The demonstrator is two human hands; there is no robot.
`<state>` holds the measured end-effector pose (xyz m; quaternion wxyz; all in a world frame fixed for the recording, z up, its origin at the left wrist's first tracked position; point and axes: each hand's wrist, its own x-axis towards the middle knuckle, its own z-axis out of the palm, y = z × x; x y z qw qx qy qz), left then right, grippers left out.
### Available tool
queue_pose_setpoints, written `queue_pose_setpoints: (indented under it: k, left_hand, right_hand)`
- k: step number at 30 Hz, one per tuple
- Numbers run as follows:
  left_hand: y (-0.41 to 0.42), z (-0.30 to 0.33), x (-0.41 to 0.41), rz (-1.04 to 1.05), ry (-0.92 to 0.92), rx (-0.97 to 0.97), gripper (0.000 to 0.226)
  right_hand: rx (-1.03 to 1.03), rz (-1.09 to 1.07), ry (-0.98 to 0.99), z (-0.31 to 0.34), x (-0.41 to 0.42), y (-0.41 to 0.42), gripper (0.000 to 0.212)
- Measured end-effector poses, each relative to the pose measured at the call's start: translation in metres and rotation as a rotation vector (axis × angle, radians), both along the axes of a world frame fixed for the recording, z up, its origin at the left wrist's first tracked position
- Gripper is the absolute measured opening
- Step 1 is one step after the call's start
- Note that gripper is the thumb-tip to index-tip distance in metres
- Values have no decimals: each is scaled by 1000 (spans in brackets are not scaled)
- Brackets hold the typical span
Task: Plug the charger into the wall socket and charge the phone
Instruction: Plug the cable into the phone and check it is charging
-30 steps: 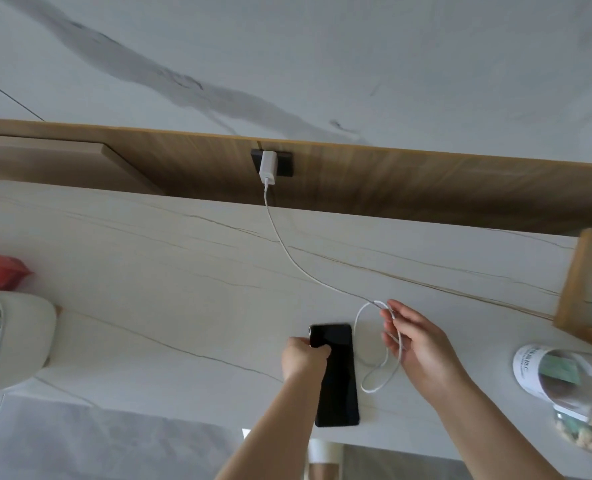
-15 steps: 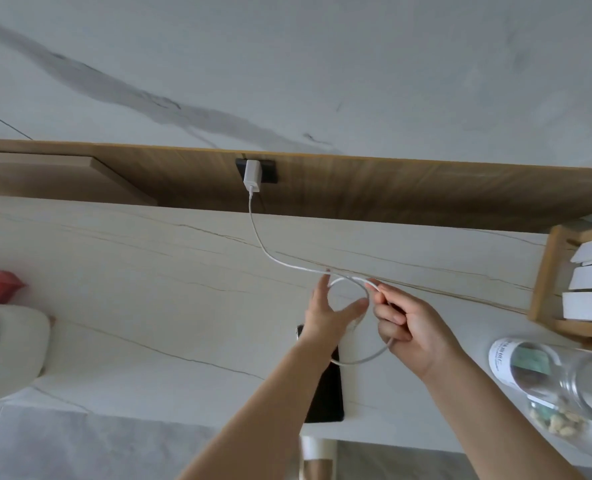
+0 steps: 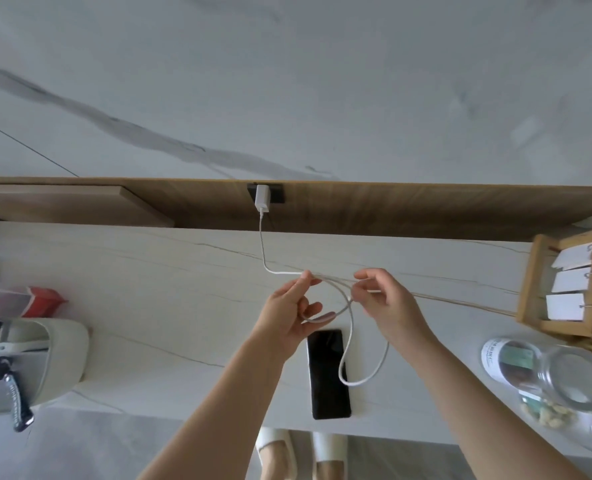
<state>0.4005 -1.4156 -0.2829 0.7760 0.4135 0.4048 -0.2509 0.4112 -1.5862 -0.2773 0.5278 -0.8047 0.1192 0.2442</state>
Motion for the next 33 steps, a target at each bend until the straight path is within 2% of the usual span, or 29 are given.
queue_pose_setpoints:
  k: [4,8,12,14,15,16,18,21,24,26,29,31,33]
  left_hand:
    - [11,3,0,12,87,45,23]
    - [18,-4,-4,-28,165,78,20]
    - [39,-2,-6,-92,192,143,22]
    - [52,4,-2,-75,212,94,22]
    - [57,7,1,-47,225,61,21]
    - [60,11,4,-18,237,40,21]
    - [60,16,9,27,250,21,20]
    - [51,20,15,116,258,-19,20]
    - [39,18,18,256,307,-73,22]
    - [32,16,18,377,351,-115,24]
    - [26,14,16,584,420,-200,28]
    - [21,13,13,717,450,-288,28]
    - [15,14,10,792,448,-358,27]
  right_hand:
    - [119,25,125,1,-2,0,28]
    - [-51,-8,9,-7,-5,-4,9]
    - [-246,83,-72,-10,-10,-7,23]
    - [-343,197,-120,-11,-8,-7,17]
    - [-334,224,-148,-10,-6,-4,7]
    - [-293,237,-177,-8,-4,-1,7]
    - [-280,244,-337,-1,-1,10,23]
    - [-431,279,-648,14,0,28,27]
    - [-475,294,-803,26,-12,38,22]
    - [-479,231,-844,30,-24,39,24]
    - [-479,131,-764,29,-45,38,19]
    - [-376,18,-516,29,-59,41,11]
    - [-177,-163,-154,26,-64,49,12]
